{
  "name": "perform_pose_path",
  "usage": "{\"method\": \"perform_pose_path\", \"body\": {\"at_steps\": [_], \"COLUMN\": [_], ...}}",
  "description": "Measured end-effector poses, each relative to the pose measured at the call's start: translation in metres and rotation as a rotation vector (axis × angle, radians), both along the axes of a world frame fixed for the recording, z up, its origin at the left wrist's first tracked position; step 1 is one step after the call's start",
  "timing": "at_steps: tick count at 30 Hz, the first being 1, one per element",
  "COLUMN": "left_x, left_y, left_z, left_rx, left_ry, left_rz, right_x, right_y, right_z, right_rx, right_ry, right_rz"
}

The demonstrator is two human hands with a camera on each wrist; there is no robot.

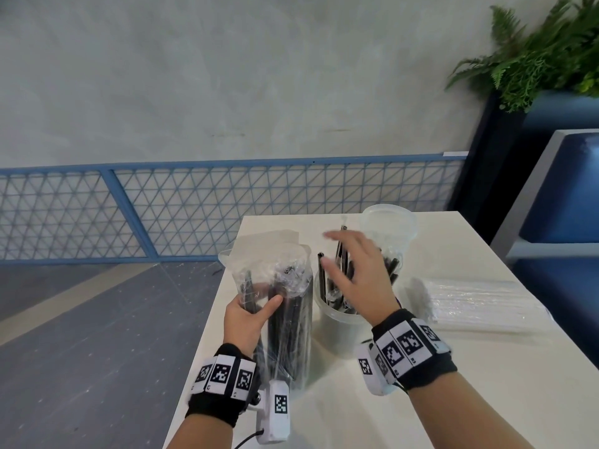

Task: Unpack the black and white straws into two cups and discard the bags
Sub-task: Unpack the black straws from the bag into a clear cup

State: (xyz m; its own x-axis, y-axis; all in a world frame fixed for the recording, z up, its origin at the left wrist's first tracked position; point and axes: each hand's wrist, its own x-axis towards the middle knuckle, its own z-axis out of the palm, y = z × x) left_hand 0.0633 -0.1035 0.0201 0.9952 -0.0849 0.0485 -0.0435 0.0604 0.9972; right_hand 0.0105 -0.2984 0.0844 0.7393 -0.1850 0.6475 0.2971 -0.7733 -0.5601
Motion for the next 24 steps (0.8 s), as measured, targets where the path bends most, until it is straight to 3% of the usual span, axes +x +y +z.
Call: {"method": "perform_pose_path", "body": {"at_steps": [3,6,9,11,15,19,22,24], "left_x": [0.001,-0.001,-0.003,-0.003,-0.004,-0.003,-0.003,-0.002], "left_y": [-0.001,-0.001,-0.001,0.001,0.003,0.002,0.002,0.003], "left_z": [0.0,0.001,0.005,0.006,0.007,0.008,0.008,0.007], "left_rx": [0.01,0.018,0.02,0.021,0.006,0.01,0.026,0.027], "left_ry": [-0.009,-0.012,-0.019,-0.023,-0.024,-0.027,-0.025,-0.017], "left_rz": [0.0,-0.002,-0.013,-0.016,-0.019,-0.022,-0.029,-0.025], "right_x": [0.003,0.004,0.003,-0.003,-0.013,-0.015,-0.013,-0.011], "right_y": [0.003,0.003,0.0,-0.002,-0.008,-0.014,-0.018,-0.018], "right_z": [-0.023,-0.037,-0.029,-0.022,-0.016,-0.012,-0.017,-0.021], "right_rx": [-0.271,-0.265,-0.323,-0.257,-0.141,-0.045,0.19,0.2], "right_ry": [0.155,0.287,0.175,0.208,0.472,0.451,0.467,0.456], "right_rz": [-0.076,-0.111,-0.172,-0.241,-0.334,-0.448,-0.302,-0.206]}}
